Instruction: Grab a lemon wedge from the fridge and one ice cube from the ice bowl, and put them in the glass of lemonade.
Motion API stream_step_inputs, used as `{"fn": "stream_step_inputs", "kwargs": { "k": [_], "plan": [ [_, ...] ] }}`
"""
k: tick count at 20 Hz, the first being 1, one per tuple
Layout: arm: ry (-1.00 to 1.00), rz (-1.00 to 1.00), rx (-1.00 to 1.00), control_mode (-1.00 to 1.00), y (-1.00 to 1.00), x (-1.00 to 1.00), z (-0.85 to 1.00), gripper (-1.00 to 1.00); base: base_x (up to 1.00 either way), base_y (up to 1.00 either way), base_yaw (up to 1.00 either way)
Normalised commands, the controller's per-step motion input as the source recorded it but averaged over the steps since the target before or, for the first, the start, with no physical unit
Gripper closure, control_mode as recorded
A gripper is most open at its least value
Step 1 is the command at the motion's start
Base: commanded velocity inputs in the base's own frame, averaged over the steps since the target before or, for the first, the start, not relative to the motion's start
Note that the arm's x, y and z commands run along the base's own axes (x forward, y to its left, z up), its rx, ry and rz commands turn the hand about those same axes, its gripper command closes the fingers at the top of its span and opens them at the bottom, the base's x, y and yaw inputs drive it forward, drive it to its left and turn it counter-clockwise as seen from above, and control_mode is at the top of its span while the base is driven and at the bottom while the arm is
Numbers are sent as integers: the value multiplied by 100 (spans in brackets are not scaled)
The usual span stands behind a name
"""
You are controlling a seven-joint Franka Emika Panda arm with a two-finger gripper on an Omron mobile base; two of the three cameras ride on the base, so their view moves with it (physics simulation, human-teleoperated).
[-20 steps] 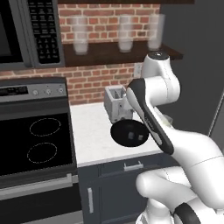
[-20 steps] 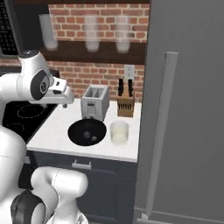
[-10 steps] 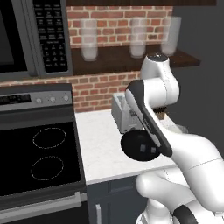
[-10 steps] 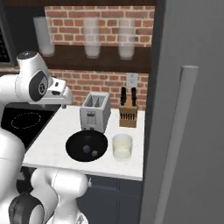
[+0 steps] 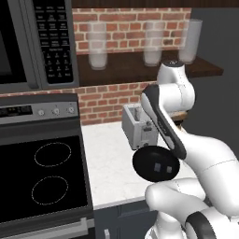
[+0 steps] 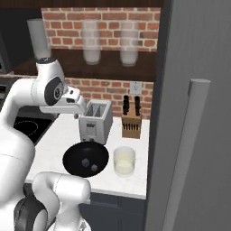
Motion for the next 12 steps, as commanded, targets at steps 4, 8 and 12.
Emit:
{"fn": "stream_step_inputs", "kwargs": {
  "k": [4, 8, 12],
  "plan": [
    [45, -7, 3, -100, -49, 0, -100, -100, 0, 0, 0],
    [31, -15, 1, -100, -1, -5, -100, -100, 0, 0, 0],
    [10, -27, 2, -100, 0, 6, -100, -100, 0, 0, 0]
  ]
}}
